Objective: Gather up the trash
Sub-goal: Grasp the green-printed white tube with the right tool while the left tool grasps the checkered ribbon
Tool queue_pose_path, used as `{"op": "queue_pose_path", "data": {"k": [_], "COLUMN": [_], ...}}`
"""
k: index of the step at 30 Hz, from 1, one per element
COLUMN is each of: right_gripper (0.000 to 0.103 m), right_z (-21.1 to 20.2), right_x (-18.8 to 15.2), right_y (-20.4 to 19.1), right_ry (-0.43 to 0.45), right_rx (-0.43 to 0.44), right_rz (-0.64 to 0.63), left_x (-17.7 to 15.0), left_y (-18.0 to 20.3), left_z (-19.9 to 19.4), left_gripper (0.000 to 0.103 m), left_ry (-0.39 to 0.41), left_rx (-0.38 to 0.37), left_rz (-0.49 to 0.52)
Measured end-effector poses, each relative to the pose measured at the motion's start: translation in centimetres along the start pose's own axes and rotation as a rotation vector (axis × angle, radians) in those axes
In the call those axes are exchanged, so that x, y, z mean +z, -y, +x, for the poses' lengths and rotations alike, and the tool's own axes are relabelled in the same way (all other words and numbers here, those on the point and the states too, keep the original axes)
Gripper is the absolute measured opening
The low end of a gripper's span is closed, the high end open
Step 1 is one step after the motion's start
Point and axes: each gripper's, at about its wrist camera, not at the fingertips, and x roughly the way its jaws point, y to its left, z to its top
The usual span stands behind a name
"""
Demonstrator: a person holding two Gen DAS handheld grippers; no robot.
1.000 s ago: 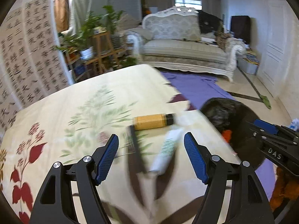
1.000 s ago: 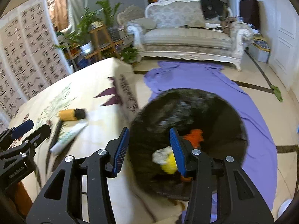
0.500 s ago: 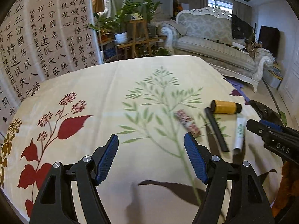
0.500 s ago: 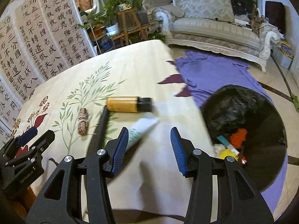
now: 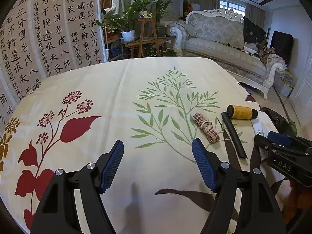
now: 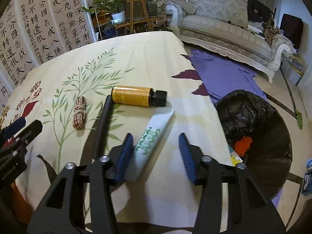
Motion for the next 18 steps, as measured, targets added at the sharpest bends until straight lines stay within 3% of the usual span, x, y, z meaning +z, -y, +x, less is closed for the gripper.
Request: {"op": "queue_pose_path", "data": {"k": [4, 18], "right_gripper": [0.019, 0.016], "right_z": [-0.2, -1.9], "right_x": [-0.2, -1.1], "right_y": [0.4, 2.3], "right_ry": [-0.002, 0.027], "right_rx": [-0.005, 0.004], "right_rz": [-0.018, -0.011], "left_x": [0.1, 1.0], "left_y": [0.5, 3.2], "left_z": [0.1, 0.8], "left_gripper": [0.071, 0.071], "left_ry": [-0.003, -0.025], "left_rx": [-0.014, -0.058], "left_rz": [0.008, 0.051]}}
